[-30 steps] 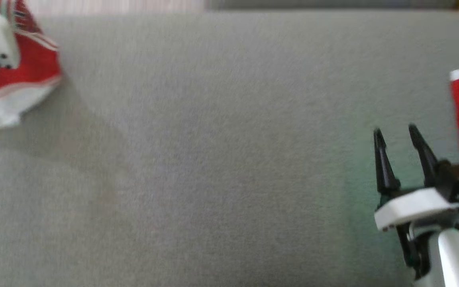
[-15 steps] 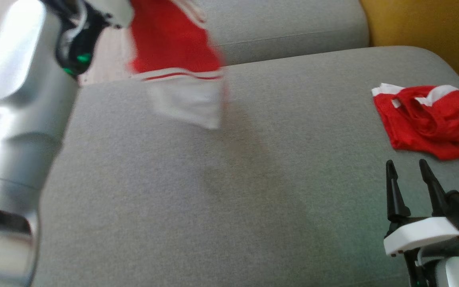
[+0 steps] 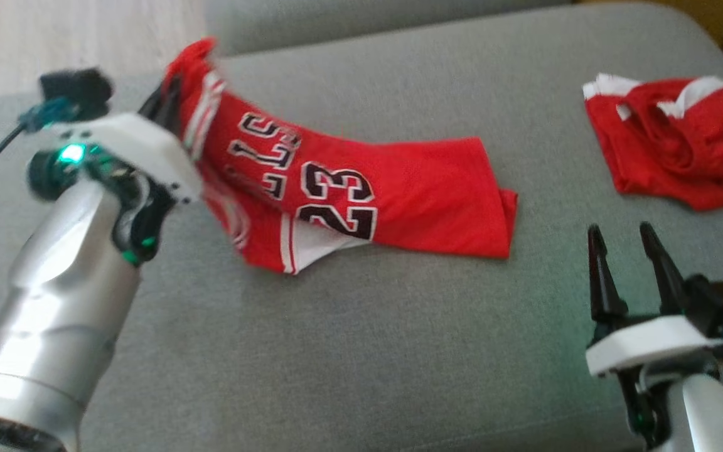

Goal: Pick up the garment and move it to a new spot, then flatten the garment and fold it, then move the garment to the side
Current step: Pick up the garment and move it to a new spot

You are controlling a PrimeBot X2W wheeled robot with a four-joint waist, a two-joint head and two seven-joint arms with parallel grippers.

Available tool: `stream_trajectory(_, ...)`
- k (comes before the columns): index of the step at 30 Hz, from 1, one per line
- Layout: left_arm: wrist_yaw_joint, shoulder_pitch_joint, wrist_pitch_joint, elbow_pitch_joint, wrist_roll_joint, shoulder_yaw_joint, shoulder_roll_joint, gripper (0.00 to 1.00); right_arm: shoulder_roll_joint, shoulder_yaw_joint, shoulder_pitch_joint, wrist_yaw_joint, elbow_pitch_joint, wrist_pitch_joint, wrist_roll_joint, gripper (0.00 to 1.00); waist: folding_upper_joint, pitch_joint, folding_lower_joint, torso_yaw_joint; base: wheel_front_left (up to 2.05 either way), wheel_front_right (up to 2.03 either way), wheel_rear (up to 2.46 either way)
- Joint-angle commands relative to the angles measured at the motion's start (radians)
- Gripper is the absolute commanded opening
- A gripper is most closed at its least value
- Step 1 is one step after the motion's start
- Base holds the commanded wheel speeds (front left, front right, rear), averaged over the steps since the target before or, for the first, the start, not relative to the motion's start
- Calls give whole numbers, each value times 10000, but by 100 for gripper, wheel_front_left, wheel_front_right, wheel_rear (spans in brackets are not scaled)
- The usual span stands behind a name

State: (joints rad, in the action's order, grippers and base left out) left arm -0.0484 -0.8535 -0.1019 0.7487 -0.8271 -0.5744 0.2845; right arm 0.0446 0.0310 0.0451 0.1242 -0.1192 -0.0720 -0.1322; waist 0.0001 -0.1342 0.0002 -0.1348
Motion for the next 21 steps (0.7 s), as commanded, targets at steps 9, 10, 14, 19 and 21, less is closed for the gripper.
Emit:
stream_trajectory(9,26,-392,1151,1405,-32,790,637,100,56,-402,861,65,-40,-322,-44,100,-1,-972,-2,-493,0,0,0)
stream_trajectory(10,-30,-409,1257,1548,-27,780,607,100,56,-401,876,65,-81,-341,-40,100,-1,-968,-2,-476,0,0,0)
stream_trajectory(14,-271,-526,1601,2022,39,661,470,100,56,-427,871,65,-263,-386,-26,100,-1,-790,-2,-297,0,0,0)
stream_trajectory(19,-546,-642,2068,2244,249,363,377,100,56,-464,763,65,-413,-439,-9,100,-1,-209,-2,69,0,0,0)
stream_trajectory(21,-629,-624,2224,2237,234,295,311,100,56,-423,676,65,-462,-444,25,100,-1,134,-2,255,0,0,0)
